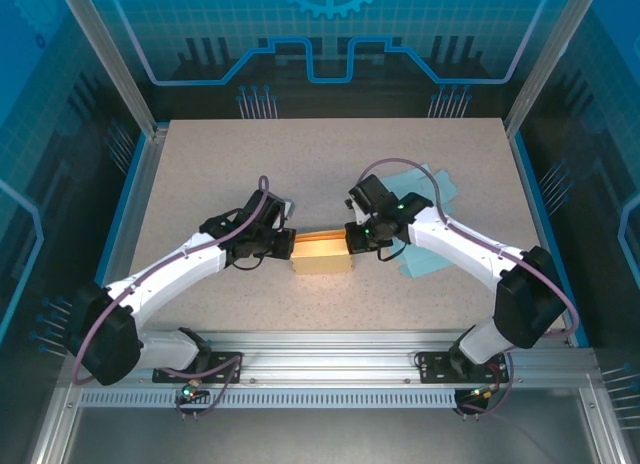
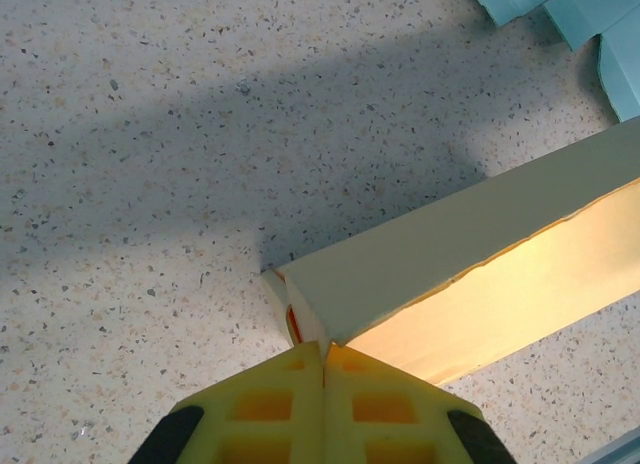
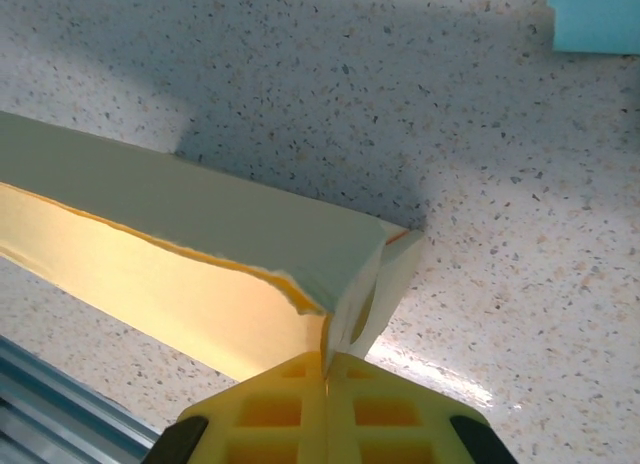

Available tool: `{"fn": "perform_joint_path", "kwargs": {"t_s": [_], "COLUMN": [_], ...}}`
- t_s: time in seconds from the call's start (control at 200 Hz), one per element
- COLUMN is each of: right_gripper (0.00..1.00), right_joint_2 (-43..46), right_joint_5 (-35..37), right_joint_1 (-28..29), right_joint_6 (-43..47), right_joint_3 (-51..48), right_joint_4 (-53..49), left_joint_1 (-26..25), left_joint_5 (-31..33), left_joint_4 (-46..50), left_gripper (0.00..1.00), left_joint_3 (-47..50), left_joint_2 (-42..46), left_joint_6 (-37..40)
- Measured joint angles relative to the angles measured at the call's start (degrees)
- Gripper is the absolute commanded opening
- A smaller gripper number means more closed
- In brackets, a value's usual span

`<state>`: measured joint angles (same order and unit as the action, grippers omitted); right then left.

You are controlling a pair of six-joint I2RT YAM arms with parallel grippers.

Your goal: Fold the paper box

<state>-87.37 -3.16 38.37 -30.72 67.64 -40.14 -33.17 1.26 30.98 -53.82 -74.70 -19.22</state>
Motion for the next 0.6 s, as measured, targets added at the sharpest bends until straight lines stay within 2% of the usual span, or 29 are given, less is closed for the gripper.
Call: {"fn": "perform_joint_path", "kwargs": {"t_s": [0.6], "right_gripper": [0.0], "right_joint_2": [0.74], "right_joint_5": [-4.57], "right_joint_1": [-1.07], "right_joint_6": [-0.79], "right_joint_3": [-2.1], "right_joint_4": [2.64], "left_joint_1": [0.0], "left_joint_5": [1.36], "left_joint_4": [-0.02], "left_gripper": [0.0], "left_joint_3": [0.0], "left_joint_2": [-0.26], "left_joint_6": [0.0]}}
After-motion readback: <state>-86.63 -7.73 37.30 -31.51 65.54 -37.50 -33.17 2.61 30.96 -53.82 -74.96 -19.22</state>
